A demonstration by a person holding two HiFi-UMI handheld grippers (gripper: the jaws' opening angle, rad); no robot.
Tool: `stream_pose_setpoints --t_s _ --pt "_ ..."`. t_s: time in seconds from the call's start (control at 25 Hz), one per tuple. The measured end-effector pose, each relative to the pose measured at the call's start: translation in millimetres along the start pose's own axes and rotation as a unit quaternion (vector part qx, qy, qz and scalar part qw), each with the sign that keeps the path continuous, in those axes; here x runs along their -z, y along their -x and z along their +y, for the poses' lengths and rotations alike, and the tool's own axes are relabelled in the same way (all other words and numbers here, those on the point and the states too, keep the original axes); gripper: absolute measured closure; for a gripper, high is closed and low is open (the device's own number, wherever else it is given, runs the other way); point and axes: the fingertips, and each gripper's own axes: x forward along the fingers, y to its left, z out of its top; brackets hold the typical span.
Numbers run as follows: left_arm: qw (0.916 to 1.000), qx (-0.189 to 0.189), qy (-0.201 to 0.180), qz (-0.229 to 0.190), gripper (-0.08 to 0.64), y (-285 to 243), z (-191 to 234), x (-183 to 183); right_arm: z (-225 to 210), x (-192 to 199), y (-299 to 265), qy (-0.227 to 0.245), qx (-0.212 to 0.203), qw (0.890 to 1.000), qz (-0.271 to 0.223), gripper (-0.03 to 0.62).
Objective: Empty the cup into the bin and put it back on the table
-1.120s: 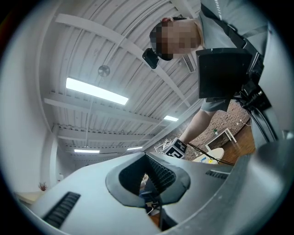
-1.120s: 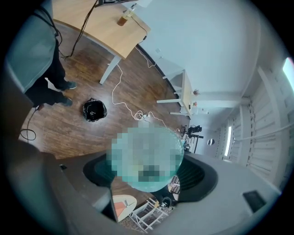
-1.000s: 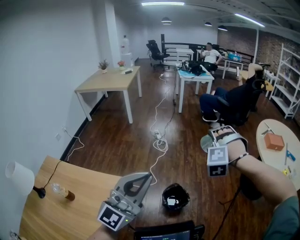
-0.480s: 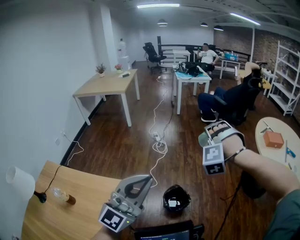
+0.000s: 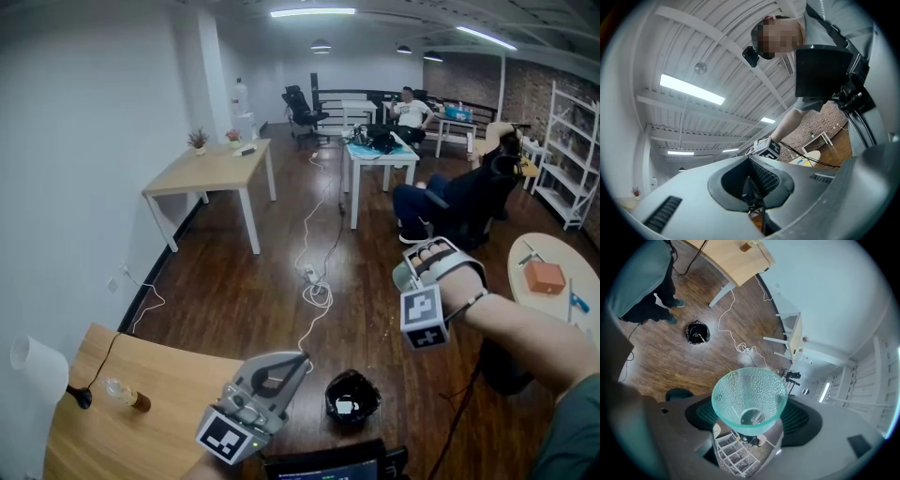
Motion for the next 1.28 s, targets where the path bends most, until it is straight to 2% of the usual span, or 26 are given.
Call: stream_pose_setpoints --t_s 0.56,0.8,0.92,1.04,1.16,1.28 --pt "1.0 0.006 0.007 0.004 0.568 5 1 1 -4 -5 2 0.032 0.022 0.999 0.011 0.205" --pt "1.0 0.005 0.004 0.007 0.568 7 0 2 -4 -15 3 0.002 0.013 1.0 -0.01 0.204" --pt "0.9999 -0.001 0.006 0.009 0.568 8 1 2 -7 -18 2 -0.03 0.02 0.999 -0.03 0.204" --pt "0.9998 -0.01 0.012 0.008 0.568 12 4 2 -7 -24 -1 -0.103 0.011 0.992 -0.065 0.204" --pt "0.9996 -0.017 0.015 0.015 0.569 14 5 5 -2 -27 -1 -0.19 -0.013 0.976 -0.105 0.204" --pt "0.9995 -0.017 0.014 0.023 0.569 15 2 6 8 -29 -3 -0.248 -0.034 0.959 -0.134 0.204"
